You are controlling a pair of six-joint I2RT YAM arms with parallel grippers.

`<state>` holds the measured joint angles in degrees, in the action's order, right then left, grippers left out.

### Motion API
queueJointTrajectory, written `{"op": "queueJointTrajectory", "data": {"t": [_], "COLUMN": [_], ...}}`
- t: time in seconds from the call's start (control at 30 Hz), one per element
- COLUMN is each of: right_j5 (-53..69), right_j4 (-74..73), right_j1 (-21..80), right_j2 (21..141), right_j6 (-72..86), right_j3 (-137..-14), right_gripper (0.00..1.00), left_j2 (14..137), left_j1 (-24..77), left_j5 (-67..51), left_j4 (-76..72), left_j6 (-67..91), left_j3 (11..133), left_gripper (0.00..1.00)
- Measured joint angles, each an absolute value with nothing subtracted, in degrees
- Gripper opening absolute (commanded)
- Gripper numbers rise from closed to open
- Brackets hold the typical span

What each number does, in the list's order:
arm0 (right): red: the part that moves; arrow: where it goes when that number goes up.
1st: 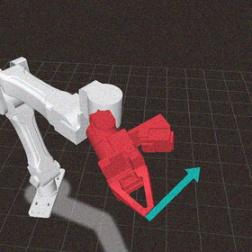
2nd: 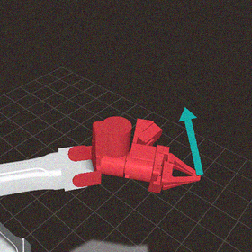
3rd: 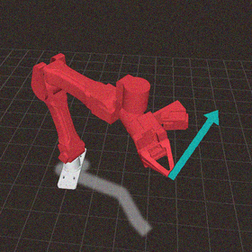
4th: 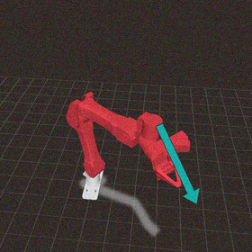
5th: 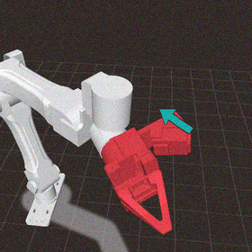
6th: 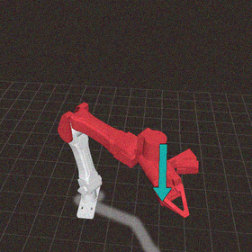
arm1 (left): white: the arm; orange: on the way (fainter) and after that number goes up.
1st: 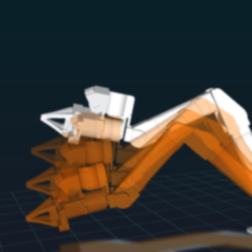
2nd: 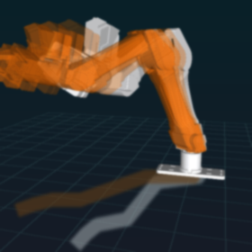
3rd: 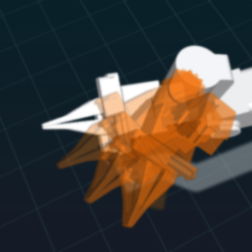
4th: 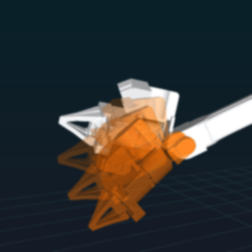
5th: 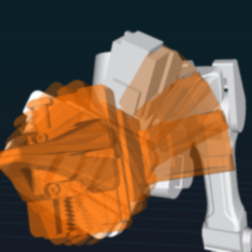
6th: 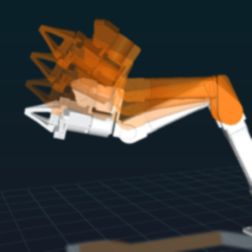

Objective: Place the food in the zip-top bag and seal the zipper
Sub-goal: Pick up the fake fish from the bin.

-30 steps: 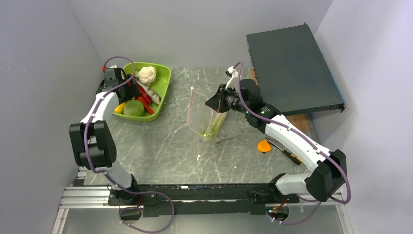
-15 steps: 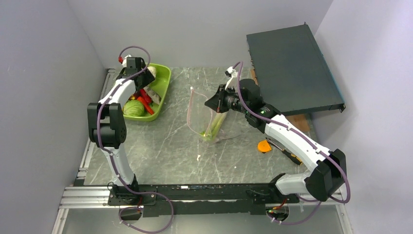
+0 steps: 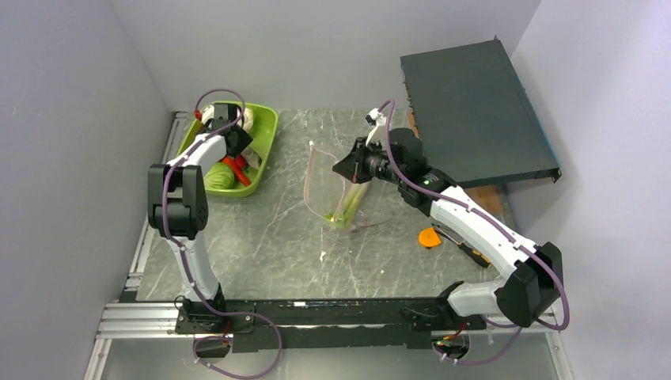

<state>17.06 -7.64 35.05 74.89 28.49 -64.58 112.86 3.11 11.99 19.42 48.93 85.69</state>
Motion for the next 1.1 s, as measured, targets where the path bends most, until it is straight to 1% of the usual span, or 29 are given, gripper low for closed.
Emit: {"op": "queueJointTrajectory", "data": {"t": [0.2, 0.33, 0.5, 0.57, 0.67, 0.87, 0.97, 1.1], "right_j5": [17.06, 17.04, 17.04, 17.04, 17.04, 17.02, 17.02, 16.97], "right_j4": [-7.66, -7.68, -7.70, -7.73, -7.73, -7.73, -7.73, -7.73], "right_j1": [35.05, 35.05, 35.05, 35.05, 35.05, 35.05, 35.05, 35.05], "right_j2": [74.89, 74.89, 74.89, 74.89, 74.87, 74.87, 74.87, 74.87], "right_j6": [28.49, 28.51, 28.51, 28.53, 28.62, 28.75, 28.93, 28.97], "right_j3": [-64.58, -64.58, -64.58, -64.58, -64.58, -64.58, -64.58, -64.58], "right_gripper": [0.00, 0.00, 0.00, 0.00, 0.00, 0.00, 0.00, 0.00], "left_j2": [116.05, 117.10, 119.24, 119.59, 119.61, 118.85, 114.69, 104.97], "left_j1": [3.09, 3.07, 2.74, 2.59, 2.46, 1.63, 1.41, 1.32], "left_j5": [11.22, 10.55, 9.21, 8.78, 8.49, 5.91, 5.72, 5.52], "left_j4": [19.51, 19.53, 19.55, 19.40, 19.49, 18.50, 17.58, 18.61], "left_j6": [50.37, 51.88, 52.21, 51.96, 50.98, 47.83, 45.15, 40.97], "left_j3": [86.28, 86.98, 88.38, 88.55, 88.77, 87.83, 83.35, 78.06], "left_gripper": [0.61, 0.57, 0.44, 0.36, 0.19, 0.01, 0.00, 0.00]}}
